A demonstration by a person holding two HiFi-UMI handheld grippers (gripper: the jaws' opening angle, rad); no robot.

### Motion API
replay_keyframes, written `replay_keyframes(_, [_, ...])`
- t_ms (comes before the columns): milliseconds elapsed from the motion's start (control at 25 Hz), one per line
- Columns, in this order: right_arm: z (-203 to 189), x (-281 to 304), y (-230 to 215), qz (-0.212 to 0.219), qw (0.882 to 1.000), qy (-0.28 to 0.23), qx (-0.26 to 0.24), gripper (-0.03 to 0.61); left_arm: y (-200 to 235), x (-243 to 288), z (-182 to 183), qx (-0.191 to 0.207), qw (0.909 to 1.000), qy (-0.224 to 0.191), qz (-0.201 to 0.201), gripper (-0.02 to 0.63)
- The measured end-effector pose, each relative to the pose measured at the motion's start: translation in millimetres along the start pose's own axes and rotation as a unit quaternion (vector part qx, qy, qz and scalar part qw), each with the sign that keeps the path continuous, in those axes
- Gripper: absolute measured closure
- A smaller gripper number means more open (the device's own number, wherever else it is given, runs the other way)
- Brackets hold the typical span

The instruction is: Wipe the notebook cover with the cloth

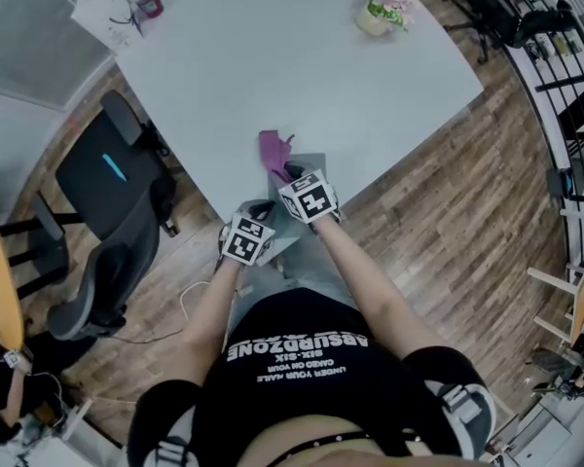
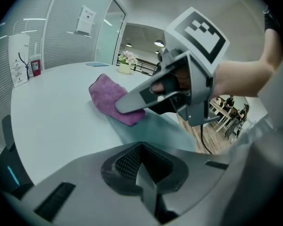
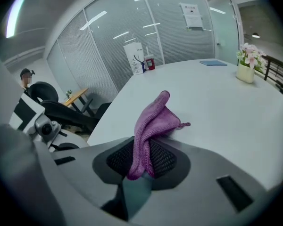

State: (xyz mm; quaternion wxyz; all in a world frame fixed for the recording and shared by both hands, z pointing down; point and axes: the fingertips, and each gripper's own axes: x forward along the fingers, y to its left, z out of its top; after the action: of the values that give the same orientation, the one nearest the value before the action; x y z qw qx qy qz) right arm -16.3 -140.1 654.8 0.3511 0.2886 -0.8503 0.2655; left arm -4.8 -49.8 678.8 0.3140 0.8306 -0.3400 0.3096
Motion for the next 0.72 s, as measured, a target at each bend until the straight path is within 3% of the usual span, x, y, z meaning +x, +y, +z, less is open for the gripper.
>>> replay_keyframes(120, [-6.5,2.6,0.4,0.005,1.000,-0.009,-0.015,0.483,0.9,0.1,-0.4,-0.007,1.0000,-0.005,-0.002,0.597])
replay_keyframes(320, [-5.1,0.7,-4.3,-0.007,1.000,-0.016,-0.021,0.483,0.3,-0.1,0.0,0.014,0.9999,-0.006,-0.007,0.597])
replay_keyframes(520, [-4.2,-3.0,-13.9,-0.025,1.000,-0.008,0.004,0.483,0.3,0.2,-0.5,0.019,0.9998,-0.006,-0.007,0.597])
replay_keyframes(720, [-10.7,-11.1,-26.9,-0.047,0.999,-0.006,0.010,0.483,1.6,0.6,-1.6,-0.008,0.9999,-0.006,-0.014,0.597])
